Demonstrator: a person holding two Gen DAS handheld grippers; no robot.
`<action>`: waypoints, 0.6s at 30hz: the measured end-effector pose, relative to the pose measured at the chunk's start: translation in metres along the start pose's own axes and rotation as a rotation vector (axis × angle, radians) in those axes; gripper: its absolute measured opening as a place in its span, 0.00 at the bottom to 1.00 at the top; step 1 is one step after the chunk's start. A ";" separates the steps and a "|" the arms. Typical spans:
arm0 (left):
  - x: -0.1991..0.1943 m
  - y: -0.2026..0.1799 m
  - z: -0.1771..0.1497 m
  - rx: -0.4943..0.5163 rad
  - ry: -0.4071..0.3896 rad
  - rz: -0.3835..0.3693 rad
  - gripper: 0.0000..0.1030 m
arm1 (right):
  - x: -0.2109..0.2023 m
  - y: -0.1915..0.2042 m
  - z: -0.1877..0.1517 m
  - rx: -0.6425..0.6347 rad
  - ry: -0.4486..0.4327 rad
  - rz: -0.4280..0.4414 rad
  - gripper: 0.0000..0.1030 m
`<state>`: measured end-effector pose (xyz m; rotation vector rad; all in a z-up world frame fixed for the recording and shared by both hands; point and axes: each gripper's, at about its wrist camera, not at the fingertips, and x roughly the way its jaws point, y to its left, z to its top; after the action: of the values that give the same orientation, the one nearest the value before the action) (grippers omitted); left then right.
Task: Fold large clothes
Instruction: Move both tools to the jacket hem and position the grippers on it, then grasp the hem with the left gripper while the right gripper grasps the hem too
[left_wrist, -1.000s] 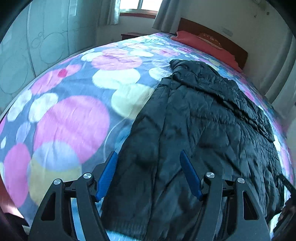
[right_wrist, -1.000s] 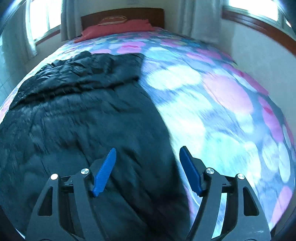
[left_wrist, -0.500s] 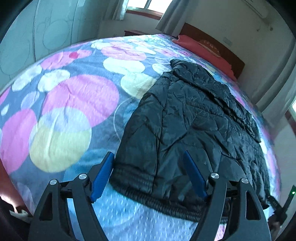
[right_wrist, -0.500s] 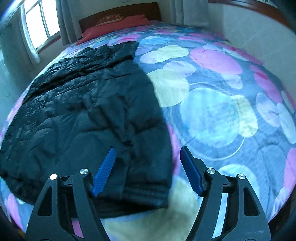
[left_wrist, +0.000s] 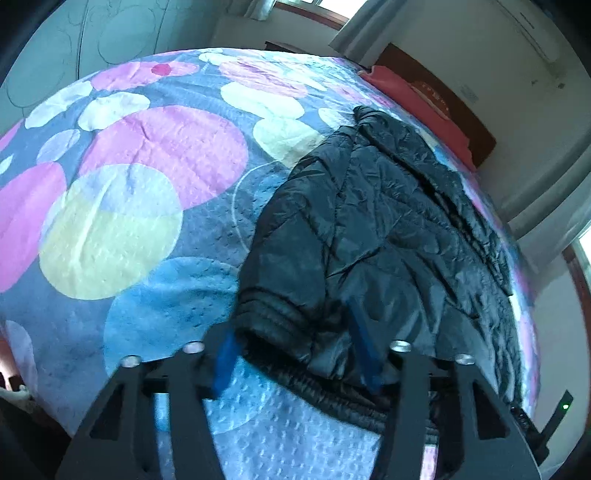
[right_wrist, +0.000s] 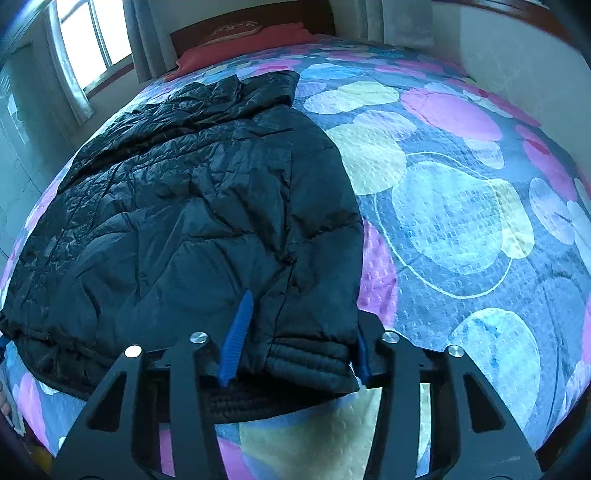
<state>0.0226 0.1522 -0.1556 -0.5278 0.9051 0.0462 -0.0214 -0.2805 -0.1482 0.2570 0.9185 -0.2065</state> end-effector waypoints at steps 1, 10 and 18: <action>0.000 0.001 0.000 -0.004 -0.001 0.000 0.46 | 0.000 0.001 0.000 -0.007 -0.001 -0.003 0.42; 0.005 0.003 0.000 -0.010 -0.005 0.002 0.55 | 0.000 -0.006 -0.001 0.008 -0.014 -0.022 0.58; -0.007 0.000 -0.001 0.009 -0.043 -0.055 0.16 | -0.008 0.004 -0.003 -0.019 -0.014 0.025 0.17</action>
<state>0.0174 0.1534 -0.1506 -0.5418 0.8478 0.0033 -0.0274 -0.2751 -0.1434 0.2487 0.9022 -0.1758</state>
